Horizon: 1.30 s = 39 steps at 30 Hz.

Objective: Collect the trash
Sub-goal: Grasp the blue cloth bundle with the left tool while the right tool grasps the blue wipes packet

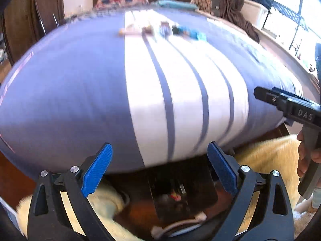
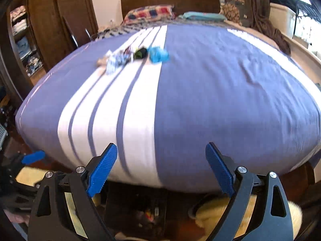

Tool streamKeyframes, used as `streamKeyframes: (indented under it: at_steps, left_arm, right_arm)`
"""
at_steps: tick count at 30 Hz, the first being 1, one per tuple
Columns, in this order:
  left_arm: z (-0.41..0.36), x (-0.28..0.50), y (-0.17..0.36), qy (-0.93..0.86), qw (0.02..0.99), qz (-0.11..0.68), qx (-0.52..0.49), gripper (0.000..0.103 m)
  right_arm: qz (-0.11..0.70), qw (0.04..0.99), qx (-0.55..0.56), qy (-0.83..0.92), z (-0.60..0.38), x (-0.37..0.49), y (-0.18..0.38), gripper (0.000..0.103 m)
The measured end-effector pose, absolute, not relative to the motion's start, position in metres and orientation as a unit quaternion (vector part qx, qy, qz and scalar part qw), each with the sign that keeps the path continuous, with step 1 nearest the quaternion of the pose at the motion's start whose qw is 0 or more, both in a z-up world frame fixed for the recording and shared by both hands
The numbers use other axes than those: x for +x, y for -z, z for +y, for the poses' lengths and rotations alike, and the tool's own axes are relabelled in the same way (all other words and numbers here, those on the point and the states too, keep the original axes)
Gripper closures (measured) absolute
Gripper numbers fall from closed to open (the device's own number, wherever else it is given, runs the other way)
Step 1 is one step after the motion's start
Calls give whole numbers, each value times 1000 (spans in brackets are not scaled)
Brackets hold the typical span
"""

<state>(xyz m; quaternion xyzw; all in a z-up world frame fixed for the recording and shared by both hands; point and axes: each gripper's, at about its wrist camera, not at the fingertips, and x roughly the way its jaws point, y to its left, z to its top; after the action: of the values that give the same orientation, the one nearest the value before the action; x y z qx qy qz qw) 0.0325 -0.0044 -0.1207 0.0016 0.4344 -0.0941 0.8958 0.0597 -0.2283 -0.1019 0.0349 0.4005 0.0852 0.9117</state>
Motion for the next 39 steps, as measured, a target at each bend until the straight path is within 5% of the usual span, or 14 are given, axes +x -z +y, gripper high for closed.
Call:
streamKeyframes:
  at_steps: [15, 27, 36, 39]
  left_arm:
    - [-7, 156, 88, 78, 912, 403, 12, 15]
    - [-20, 248, 100, 100, 901, 421, -9, 47]
    - [-34, 287, 116, 104, 892, 440, -10, 65]
    - [-32, 290, 116, 103, 892, 440, -12, 82]
  right_arm:
    - [388, 919, 19, -73, -219, 189, 76, 14]
    - [415, 905, 5, -96, -195, 272, 91, 46]
    - [437, 893, 7, -109, -188, 295, 105, 49]
    - [440, 890, 6, -115, -184, 297, 107, 50]
